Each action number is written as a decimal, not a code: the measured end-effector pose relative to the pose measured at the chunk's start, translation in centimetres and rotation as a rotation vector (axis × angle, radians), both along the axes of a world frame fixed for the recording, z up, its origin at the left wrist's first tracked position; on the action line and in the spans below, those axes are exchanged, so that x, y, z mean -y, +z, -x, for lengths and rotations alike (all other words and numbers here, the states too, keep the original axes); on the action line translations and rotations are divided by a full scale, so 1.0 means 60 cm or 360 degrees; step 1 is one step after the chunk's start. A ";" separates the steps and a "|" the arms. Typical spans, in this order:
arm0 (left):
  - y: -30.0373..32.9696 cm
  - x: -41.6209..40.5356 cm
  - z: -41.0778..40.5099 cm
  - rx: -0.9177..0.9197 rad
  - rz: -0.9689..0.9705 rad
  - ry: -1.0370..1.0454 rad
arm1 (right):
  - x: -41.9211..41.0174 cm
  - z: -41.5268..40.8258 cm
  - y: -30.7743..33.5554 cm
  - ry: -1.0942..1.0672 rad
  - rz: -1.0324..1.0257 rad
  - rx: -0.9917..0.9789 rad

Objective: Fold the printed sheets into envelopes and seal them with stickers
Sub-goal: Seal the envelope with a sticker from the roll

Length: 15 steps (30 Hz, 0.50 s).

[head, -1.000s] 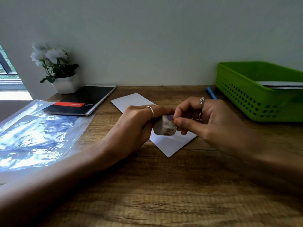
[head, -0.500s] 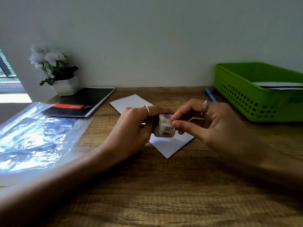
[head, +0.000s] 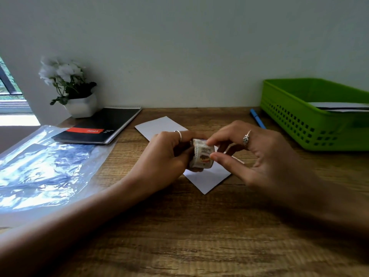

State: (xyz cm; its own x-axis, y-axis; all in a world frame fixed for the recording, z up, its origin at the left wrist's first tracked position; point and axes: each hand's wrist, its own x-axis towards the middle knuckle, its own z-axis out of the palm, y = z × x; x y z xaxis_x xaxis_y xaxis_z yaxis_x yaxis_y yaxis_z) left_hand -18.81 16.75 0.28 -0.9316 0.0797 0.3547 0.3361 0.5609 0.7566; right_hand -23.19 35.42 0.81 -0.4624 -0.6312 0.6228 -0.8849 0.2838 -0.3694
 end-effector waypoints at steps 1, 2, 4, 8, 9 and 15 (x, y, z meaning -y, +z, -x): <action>0.000 0.000 -0.001 0.0035 -0.0016 -0.0013 | 0.000 0.000 -0.001 0.0000 -0.0013 -0.0003; -0.001 0.000 -0.002 0.0074 -0.0045 -0.0032 | -0.001 0.000 -0.001 -0.0003 -0.0024 -0.0013; 0.000 0.000 -0.005 0.0152 -0.0134 -0.0063 | -0.002 0.002 -0.002 -0.0021 -0.0060 -0.0040; 0.010 -0.008 -0.011 0.0463 -0.0410 -0.0059 | -0.002 0.005 -0.005 -0.0052 -0.0202 -0.0117; 0.013 -0.011 -0.013 0.0553 -0.0461 -0.0074 | -0.003 0.006 -0.006 -0.0048 -0.0211 -0.0115; 0.016 -0.016 -0.017 0.0585 -0.0411 -0.0085 | 0.001 0.001 -0.001 0.0052 -0.0001 0.0212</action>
State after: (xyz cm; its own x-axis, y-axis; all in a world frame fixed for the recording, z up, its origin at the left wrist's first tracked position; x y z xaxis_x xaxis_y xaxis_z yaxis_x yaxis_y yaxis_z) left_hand -17.76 17.70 1.23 -0.9964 0.0834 0.0157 0.0422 0.3272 0.9440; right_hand -23.25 35.37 0.72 -0.5201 -0.6477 0.5568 -0.8368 0.2561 -0.4838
